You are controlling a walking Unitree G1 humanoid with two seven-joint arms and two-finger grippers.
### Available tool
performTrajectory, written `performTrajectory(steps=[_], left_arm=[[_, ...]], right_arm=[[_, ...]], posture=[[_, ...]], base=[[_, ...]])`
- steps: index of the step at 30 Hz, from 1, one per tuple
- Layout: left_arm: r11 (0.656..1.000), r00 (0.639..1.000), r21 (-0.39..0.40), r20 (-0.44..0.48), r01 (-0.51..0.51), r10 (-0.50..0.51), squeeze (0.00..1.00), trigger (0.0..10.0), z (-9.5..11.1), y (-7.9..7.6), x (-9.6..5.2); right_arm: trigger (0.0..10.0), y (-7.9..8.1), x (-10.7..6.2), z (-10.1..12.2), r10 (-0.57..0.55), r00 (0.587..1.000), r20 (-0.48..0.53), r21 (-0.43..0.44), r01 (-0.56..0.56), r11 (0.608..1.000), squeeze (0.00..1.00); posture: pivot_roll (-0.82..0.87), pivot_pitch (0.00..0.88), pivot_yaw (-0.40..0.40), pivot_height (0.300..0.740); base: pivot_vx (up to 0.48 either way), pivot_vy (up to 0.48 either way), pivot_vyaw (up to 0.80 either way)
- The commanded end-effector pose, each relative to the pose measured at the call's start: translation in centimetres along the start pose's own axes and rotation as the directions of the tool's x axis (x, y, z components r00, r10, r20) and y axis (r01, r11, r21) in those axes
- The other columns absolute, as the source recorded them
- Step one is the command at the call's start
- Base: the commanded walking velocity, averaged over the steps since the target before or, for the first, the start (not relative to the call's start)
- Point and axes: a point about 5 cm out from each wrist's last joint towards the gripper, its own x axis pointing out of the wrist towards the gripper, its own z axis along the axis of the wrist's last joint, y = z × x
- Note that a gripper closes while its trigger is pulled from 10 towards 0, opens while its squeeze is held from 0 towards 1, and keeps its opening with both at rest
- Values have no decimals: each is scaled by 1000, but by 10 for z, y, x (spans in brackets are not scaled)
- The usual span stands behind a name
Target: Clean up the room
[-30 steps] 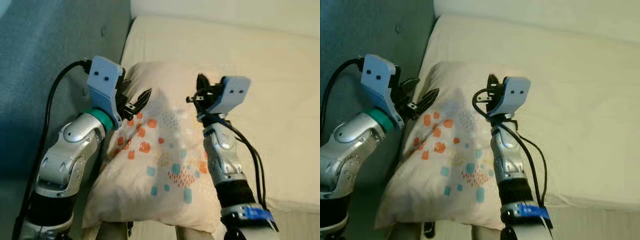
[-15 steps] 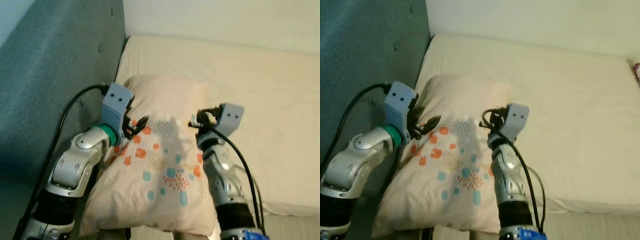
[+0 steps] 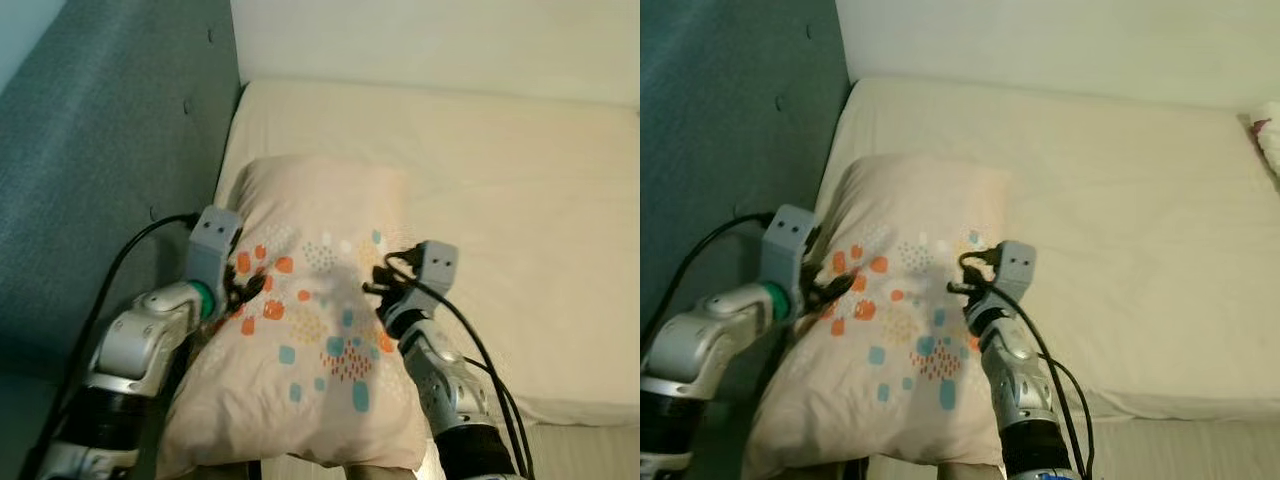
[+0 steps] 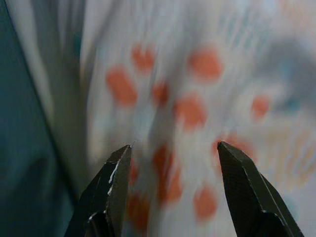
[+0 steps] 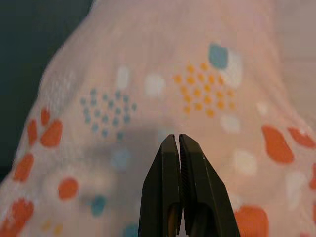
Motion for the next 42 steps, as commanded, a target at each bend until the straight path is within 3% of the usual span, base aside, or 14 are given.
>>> performTrajectory(steps=[1, 4, 6, 7, 8, 21, 23, 27, 32, 33, 34, 36, 37, 42], left_arm=[[1000, 998, -6, -66, 20, -20, 180, 10000, -15, -2, 1], [1000, 994, 1, -109, -10, 10, 39, 10000, -27, 6, -2], [1000, 994, -6, -110, -21, 20, 192, 10000, -30, 8, -3], [1000, 994, -13, -110, -28, 27, 498, 10000, -30, 9, -3], [999, 994, -26, -105, -33, 30, 1000, 10000, -31, 9, -3], [995, 993, -63, -100, -72, 66, 1000, 10000, -28, 15, 1], [995, 992, -62, -110, -76, 69, 1000, 10000, -30, 16, 1], [985, 973, -105, -199, -137, 114, 1000, 10000, -49, 23, -1], [978, 966, -136, -223, -160, 127, 1000, 10000, -56, 23, -1], [971, 960, -154, -243, -181, 141, 1000, 10000, -62, 23, 1], [965, 954, -171, -261, -199, 150, 941, 10000, -67, 22, 2], [961, 949, -182, -274, -210, 156, 941, 10000, -71, 21, 2], [958, 947, -187, -281, -216, 158, 51, 10000, -73, 21, 3], [936, 935, -250, -315, -247, 163, 0, 10000, -84, 17, 11]], right_arm=[[10000, 10, -11, -35, -6, 995, -104, 65, 12, 998, 0], [10000, 3, -21, -56, -52, 979, -199, 39, 61, 997, 0], [10000, 0, -25, -62, -62, 973, -220, 28, 70, 997, 39], [10000, -2, -27, -65, -66, 970, -235, 22, 73, 997, 204], [10000, -5, -31, -68, -74, 965, -250, 5, 78, 997, 1000], [10000, -15, -43, -56, -94, 965, -244, -14, 93, 996, 1000], [10000, -14, -44, -53, -90, 967, -237, -47, 81, 996, 1000], [10000, -20, -46, -36, -93, 990, -104, -358, 50, 932, 1000], [10000, -24, -46, -37, -108, 989, -106, -372, 61, 926, 1000], [10000, -26, -48, -38, -125, 985, -117, -374, 73, 924, 851], [10000, -27, -49, -40, -141, 982, -129, -375, 83, 923, 0], [10000, -28, -51, -42, -151, 979, -138, -378, 89, 921, 0], [10000, -28, -52, -42, -155, 978, -142, -382, 90, 920, 0], [10000, -33, -57, -51, -179, 970, -167, -320, 119, 940, 0]], posture=[[-31, 166, 20, 740], [-27, 172, 17, 740], [-25, 178, 13, 740], [-25, 178, 13, 740], [-24, 182, 8, 740], [-28, 192, 3, 740], [-28, 192, 3, 740], [-30, 192, 2, 740], [-28, 190, -3, 740], [-30, 189, -10, 740], [-34, 189, -13, 740], [-34, 189, -13, 740], [-34, 189, -13, 740], [-58, 179, -41, 740]], base=[[0, 0, 0], [0, 0, 0], [0, 0, 0], [0, 0, 0], [0, 0, 0], [0, 0, 0], [0, 0, 0], [0, 0, 0], [0, 0, 0], [0, 0, 0], [0, 0, 0], [0, 0, 0], [0, 0, 0], [0, 0, 0]])
